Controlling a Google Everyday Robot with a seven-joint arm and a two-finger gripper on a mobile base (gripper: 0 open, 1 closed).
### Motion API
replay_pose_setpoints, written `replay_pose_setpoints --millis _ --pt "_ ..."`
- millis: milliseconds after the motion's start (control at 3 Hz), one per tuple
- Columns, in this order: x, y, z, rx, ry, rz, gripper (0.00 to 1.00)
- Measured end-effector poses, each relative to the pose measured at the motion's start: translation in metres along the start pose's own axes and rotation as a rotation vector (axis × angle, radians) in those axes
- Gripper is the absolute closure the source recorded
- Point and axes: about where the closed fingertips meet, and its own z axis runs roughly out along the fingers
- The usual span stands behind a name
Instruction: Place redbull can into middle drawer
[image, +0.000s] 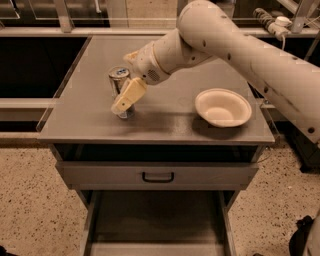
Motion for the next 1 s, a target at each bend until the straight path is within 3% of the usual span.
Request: replay_pose_setpoints --millis 333,1000 --pt "-0.0005 -0.0008 0.0006 0.003 -0.002 0.000 0.19" --pt "-0.0005 -0.0007 0.0007 0.003 -0.002 0.000 0.65"
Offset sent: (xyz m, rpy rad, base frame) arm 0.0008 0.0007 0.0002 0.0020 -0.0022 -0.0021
